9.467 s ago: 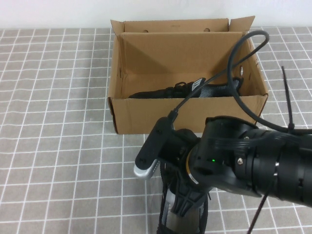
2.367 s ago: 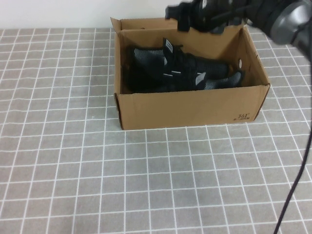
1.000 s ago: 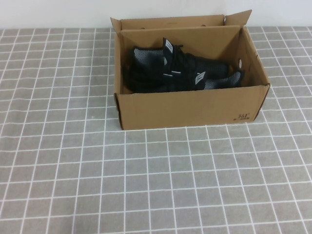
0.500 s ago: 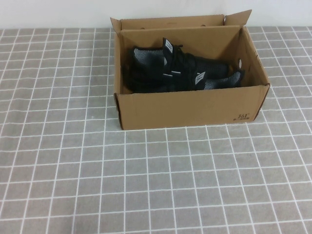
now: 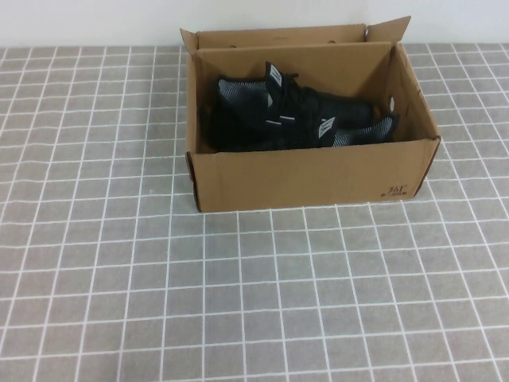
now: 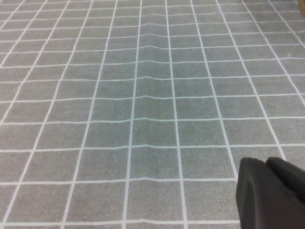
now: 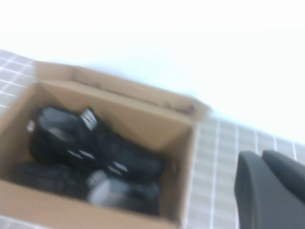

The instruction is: Put shoes into padded shoe box

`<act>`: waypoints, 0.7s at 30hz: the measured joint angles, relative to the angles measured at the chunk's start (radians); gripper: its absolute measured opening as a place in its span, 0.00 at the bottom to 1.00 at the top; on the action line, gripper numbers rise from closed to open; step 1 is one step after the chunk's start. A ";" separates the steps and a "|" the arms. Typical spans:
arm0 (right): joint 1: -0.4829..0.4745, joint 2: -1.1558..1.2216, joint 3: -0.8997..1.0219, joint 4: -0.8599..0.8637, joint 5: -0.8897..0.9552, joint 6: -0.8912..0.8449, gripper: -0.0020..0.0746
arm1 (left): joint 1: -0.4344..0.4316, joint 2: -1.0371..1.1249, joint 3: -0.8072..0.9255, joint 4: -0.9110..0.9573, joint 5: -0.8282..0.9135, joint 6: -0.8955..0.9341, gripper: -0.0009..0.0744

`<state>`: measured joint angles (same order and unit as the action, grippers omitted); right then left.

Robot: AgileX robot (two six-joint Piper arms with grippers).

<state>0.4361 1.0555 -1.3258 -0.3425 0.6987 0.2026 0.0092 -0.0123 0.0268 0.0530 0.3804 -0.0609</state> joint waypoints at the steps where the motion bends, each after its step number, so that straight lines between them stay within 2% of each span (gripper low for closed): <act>1: -0.045 -0.052 0.084 0.025 -0.037 0.001 0.02 | 0.000 0.000 0.000 0.000 0.000 0.000 0.01; 6: -0.264 -0.304 0.434 0.095 -0.140 0.099 0.02 | 0.000 0.000 0.000 0.000 0.000 0.000 0.01; 10: -0.415 -0.555 0.667 0.093 -0.231 0.094 0.02 | 0.000 0.000 0.000 0.000 0.000 0.000 0.01; 17: -0.599 -0.950 1.034 -0.015 -0.332 0.076 0.02 | 0.000 0.000 0.000 0.000 0.000 0.000 0.01; 21: -0.660 -1.059 1.188 -0.017 -0.336 0.076 0.02 | 0.000 0.000 0.000 0.000 0.000 0.000 0.01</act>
<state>-0.2236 -0.0033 -0.1380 -0.3597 0.3629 0.2782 0.0092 -0.0123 0.0268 0.0530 0.3804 -0.0609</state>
